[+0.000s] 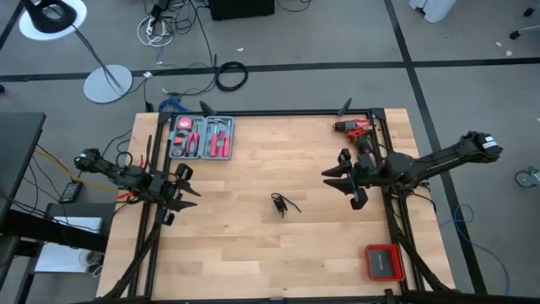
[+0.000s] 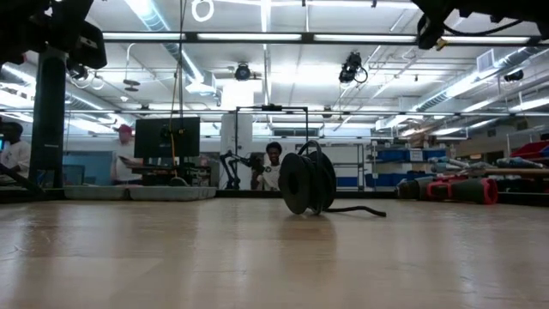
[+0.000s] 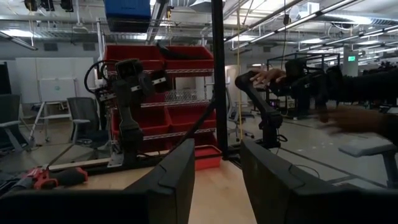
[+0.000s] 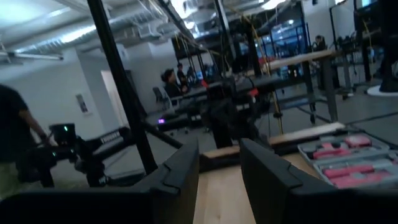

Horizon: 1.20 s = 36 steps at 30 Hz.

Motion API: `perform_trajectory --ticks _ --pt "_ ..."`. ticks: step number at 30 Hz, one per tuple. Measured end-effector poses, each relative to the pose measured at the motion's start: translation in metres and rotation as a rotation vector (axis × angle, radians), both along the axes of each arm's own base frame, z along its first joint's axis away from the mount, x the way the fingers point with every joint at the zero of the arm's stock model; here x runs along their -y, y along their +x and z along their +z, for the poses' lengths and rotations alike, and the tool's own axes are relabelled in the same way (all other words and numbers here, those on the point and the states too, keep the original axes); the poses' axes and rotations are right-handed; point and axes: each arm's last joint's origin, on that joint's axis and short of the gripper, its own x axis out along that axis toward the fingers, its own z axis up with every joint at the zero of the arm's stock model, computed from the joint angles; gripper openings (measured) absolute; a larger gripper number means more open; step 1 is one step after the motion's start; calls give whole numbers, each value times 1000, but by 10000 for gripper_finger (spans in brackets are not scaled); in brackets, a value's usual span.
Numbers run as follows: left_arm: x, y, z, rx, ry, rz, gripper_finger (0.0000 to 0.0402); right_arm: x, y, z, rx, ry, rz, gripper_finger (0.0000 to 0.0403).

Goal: Coil cords
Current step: Return to Home Position

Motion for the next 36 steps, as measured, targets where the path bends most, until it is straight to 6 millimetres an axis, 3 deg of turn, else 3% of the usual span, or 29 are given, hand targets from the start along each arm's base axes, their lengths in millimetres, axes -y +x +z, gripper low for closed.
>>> perform_trajectory --ticks 6,11,17,36 --pt "0 0 0 0 0 0 131 4 -18 -19 32 84 22 117" --pt "0 0 0 0 0 0 131 12 -36 -37 185 207 -40 116" --pt "0 0 0 0 0 -1 131 11 -48 -55 200 93 -9 116" --pt "0 0 0 0 0 -1 131 23 -72 -77 -2 -146 -95 116"
